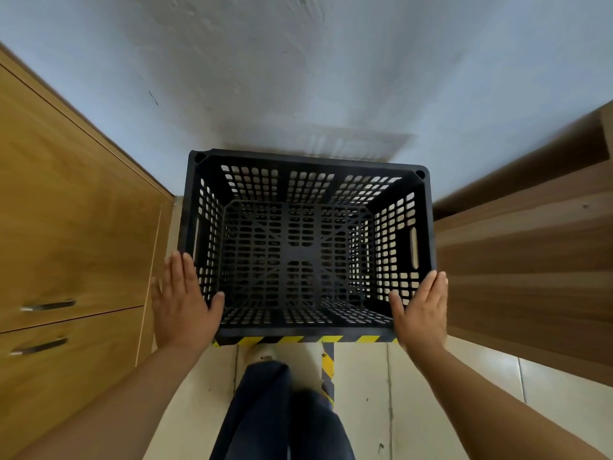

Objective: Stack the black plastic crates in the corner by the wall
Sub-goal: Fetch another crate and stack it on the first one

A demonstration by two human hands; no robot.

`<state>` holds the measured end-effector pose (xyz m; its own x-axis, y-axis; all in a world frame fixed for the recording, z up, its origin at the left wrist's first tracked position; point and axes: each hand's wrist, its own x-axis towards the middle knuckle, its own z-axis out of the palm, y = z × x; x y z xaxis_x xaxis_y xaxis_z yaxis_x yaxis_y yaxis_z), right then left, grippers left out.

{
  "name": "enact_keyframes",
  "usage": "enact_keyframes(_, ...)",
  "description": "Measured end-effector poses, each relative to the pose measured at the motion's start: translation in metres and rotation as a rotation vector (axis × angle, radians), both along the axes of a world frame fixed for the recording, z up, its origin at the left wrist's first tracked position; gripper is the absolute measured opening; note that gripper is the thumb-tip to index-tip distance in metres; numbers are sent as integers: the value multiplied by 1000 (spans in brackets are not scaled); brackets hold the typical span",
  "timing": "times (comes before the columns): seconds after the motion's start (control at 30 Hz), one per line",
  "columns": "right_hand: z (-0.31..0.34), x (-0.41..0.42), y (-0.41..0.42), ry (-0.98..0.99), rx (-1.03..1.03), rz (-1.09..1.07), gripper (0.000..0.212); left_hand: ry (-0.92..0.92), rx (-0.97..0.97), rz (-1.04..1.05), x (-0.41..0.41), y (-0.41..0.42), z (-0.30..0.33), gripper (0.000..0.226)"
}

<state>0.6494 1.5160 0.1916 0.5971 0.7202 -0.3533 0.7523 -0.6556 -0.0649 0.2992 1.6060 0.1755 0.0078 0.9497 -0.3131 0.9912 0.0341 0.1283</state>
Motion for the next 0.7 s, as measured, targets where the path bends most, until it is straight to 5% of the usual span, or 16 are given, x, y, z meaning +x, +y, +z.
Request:
enact_keyframes(0.57,-28,-2,-16,-168,127,58,86,58,100,-21,4,-9,-9,79)
enact_keyframes(0.7,-24,-8,-19,-165,92,85,86,133,131,-162,16,-20,-3,86)
